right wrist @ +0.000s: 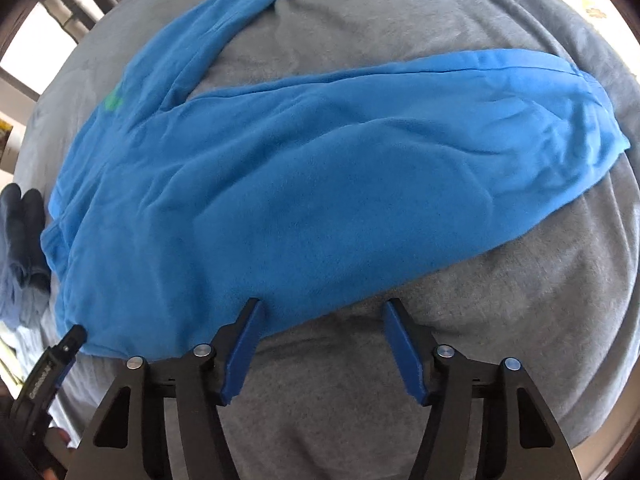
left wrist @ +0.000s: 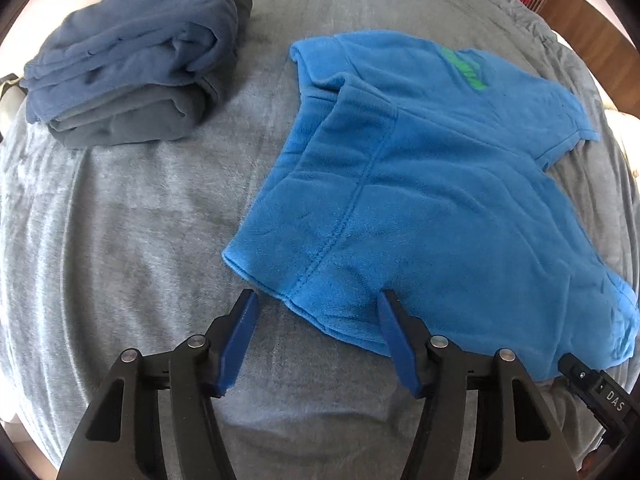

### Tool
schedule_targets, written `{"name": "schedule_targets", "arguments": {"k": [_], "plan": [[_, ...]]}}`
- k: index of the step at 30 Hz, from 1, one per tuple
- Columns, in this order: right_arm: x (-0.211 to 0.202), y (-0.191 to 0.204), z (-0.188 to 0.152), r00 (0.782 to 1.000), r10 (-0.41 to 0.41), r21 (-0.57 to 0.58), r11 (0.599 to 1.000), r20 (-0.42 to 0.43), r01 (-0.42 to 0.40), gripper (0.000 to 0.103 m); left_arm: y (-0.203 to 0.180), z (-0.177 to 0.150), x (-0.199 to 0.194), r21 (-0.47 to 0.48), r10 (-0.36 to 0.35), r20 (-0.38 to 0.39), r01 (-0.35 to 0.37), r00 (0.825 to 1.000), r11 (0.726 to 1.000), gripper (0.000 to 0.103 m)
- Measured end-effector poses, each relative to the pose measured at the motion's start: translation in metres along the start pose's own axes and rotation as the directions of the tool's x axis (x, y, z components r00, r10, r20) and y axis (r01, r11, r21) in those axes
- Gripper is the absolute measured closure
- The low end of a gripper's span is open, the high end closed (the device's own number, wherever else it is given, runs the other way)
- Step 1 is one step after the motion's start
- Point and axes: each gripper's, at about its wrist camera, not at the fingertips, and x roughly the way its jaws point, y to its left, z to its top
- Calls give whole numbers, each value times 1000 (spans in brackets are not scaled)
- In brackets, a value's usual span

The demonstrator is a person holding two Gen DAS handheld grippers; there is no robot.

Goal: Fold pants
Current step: 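Lower both grippers onto the waistband of the blue sweatpants and close them, then lift the waistband with both grippers and fold it over toward the cuffs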

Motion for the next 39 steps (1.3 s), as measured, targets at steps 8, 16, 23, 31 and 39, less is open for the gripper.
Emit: {"name": "schedule_targets", "arguments": {"k": [8,16,23,31,39], "plan": [[7,-1,9,1000,17,9,1000,-14,-17,51,-7,-4,11,19,28,0,-28,1000,999,48],[-10,12,15,1000,16,-70,997,6,-16,81,-12,-8,-2,25,14,0,-14,1000,1000,77],[-48,29,24,997,27,-120,993,69,-18,85,-15,5,-30,7,-18,2,18,1000,1000,81],[-78,12,49,990,51,-136,990,133,-33,87,-19,22,-59,-3,-24,17,24,1000,1000,81],[-103,18,73,977,77,-140,989,200,-49,88,-34,41,-78,-17,-25,12,26,1000,1000,82]]}}
